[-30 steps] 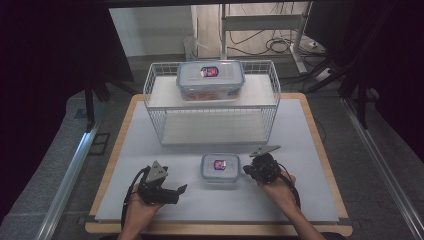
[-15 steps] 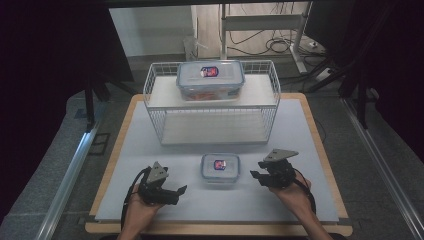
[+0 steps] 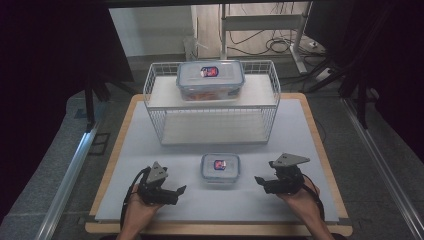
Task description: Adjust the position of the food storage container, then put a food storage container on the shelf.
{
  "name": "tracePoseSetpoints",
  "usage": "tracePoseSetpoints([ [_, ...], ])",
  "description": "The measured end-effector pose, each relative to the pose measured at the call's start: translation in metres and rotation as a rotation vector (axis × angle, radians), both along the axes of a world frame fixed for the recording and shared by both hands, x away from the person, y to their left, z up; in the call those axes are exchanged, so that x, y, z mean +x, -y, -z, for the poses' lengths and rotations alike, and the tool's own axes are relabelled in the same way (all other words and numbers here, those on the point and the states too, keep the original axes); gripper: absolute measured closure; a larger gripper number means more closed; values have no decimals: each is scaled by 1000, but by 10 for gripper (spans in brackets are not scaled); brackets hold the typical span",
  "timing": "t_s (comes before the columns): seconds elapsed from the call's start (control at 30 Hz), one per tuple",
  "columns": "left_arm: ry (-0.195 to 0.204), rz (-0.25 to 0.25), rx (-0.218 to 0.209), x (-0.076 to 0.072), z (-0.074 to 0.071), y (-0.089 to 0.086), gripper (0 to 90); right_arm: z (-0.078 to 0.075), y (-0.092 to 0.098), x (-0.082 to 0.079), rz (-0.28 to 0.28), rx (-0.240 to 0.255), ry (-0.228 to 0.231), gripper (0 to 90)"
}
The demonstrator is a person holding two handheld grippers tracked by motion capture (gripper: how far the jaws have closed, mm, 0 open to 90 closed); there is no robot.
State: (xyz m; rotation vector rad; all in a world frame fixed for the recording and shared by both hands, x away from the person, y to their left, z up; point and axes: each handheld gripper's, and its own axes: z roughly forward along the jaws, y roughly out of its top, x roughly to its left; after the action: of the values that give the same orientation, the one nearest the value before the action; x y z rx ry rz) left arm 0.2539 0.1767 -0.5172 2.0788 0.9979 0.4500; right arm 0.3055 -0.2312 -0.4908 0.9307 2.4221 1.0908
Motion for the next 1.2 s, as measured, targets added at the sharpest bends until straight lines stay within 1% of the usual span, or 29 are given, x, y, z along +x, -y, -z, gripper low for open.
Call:
tracePoseSetpoints([
  [0.13,-1,1,3,0,1,0,74,4,5,0,9,-6,-6,158],
  [0.27,-5,3,7,1,1,1,74,7,7,2,22,-13,-13,143],
  [0.4,-9,-1,5,1,1,1,73,8,7,2,22,-14,-17,134],
  [0.53,-29,-13,-12,2,1,1,73,6,6,3,33,0,-13,118],
  [0.6,-52,-19,-33,3,1,1,73,6,6,4,42,11,-14,112],
  [0.63,-57,-18,-36,4,1,1,74,6,5,5,54,10,-21,104],
  [0.73,-61,-23,-35,5,-1,0,74,7,4,6,63,5,-28,94],
  [0.8,-80,-25,-54,8,-3,0,70,6,2,6,63,1,-29,82],
  [0.87,-118,-39,-77,12,-4,0,40,3,0,7,61,10,-39,56],
  [0.9,-128,-48,-92,15,-5,0,29,2,-2,7,53,17,-47,51],
  [0.93,-134,-47,-107,17,-7,0,28,0,-3,7,43,25,-46,40],
  [1.0,-151,-30,-152,23,-12,1,31,-3,-6,7,30,33,-59,28],
  [1.03,-149,-22,-170,26,-14,2,40,-4,-8,8,20,33,-71,27],
  [1.07,-145,-14,-178,29,-16,3,52,-5,-10,9,12,31,-80,30],
  [1.13,-141,8,-178,34,-17,7,74,-7,-14,11,10,25,-92,60],
  [1.2,-147,31,-179,40,-17,12,94,-8,-18,13,3,37,-114,107],
])
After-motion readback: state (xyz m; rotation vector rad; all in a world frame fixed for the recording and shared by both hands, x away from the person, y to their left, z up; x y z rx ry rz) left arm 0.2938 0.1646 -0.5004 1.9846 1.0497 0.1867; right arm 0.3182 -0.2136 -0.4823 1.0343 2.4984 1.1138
